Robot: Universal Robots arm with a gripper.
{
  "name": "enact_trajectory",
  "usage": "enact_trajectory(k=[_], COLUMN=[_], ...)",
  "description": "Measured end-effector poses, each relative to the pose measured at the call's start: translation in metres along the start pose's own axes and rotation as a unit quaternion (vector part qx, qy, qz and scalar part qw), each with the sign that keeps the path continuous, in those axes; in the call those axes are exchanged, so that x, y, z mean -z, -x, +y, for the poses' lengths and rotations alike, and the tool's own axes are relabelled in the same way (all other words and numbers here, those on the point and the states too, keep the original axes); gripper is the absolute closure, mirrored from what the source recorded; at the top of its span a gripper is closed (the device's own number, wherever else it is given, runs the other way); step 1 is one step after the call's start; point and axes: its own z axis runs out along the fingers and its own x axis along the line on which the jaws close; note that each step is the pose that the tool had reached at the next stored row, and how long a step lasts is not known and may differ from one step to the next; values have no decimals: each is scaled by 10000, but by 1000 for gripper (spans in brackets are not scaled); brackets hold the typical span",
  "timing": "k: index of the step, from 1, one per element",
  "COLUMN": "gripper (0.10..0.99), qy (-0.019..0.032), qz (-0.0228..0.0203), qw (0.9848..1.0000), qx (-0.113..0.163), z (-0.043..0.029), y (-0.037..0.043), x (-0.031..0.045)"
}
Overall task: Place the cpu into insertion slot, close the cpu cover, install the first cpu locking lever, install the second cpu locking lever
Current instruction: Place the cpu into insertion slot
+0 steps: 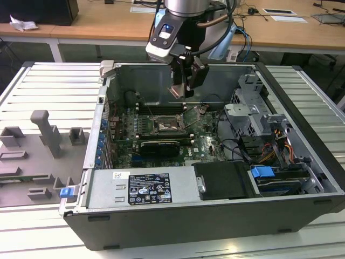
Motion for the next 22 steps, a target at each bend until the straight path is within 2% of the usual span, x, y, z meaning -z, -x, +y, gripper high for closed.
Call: enact_trajectory(k=[22], gripper=[557], qy=[4], qz=[-17], qw=[9998], qx=[-202], z=[-1], y=[0], x=[-11])
